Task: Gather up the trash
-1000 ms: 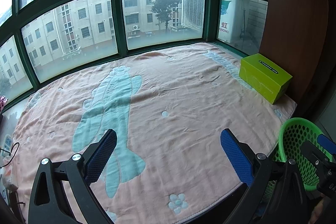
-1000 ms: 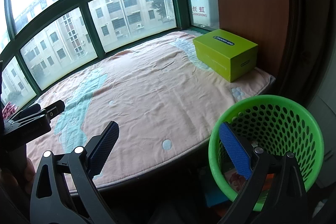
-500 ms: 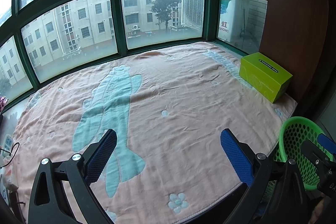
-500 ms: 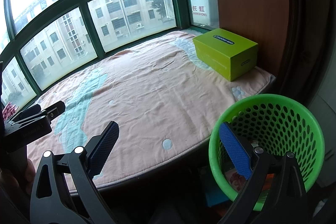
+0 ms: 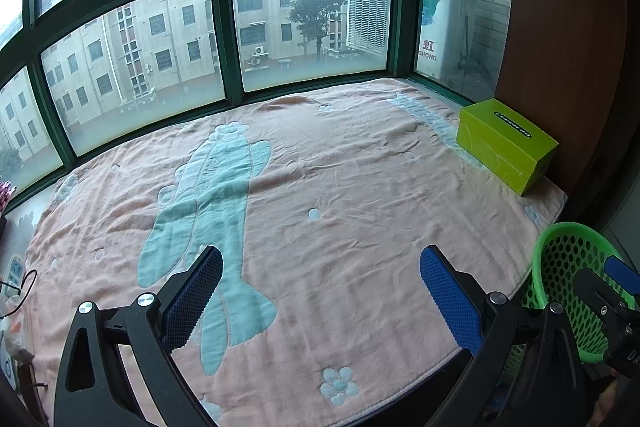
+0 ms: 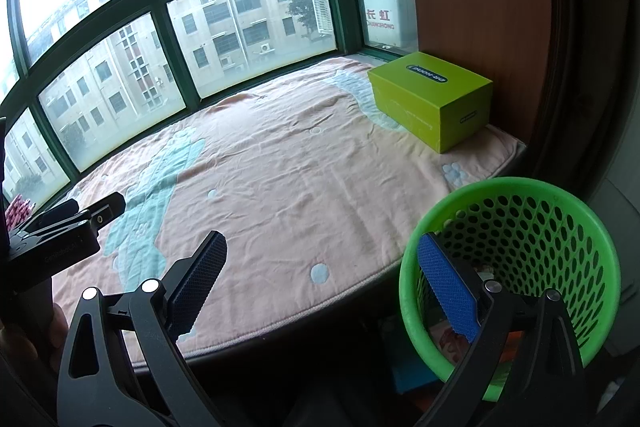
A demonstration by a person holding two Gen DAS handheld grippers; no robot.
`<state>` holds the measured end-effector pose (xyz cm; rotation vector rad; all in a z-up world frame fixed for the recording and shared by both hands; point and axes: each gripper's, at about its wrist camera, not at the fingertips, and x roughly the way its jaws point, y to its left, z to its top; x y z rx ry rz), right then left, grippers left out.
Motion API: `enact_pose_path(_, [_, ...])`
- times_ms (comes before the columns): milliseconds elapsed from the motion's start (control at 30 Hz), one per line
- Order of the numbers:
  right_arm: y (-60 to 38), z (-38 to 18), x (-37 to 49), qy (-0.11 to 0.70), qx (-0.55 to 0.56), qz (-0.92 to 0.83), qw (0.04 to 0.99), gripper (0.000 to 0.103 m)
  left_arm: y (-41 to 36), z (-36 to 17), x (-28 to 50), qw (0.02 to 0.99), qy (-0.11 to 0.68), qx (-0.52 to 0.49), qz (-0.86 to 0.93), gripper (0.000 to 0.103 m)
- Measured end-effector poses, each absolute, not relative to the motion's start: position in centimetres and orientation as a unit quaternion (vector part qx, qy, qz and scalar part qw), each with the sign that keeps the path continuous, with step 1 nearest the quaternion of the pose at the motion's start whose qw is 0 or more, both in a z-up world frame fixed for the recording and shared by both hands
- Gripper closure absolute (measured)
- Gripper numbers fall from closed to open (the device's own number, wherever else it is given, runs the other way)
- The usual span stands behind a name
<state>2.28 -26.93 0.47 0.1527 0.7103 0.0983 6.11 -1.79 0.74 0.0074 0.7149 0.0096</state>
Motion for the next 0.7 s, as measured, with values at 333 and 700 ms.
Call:
enact_pose_path(333, [-26.78, 0.27, 2.16, 0.348, 0.076, 0.049, 0.933, 0.008, -1.91, 0.31, 5.87, 0.936, 0.351, 0.004, 0.004, 0.007])
enact_pose_path(700, [-26.64, 0.02, 1.87, 0.348, 0.078, 0.045, 0.933, 0.008, -2.20, 0.32, 5.83, 0.936, 0.351, 0.004, 0.003, 0.007])
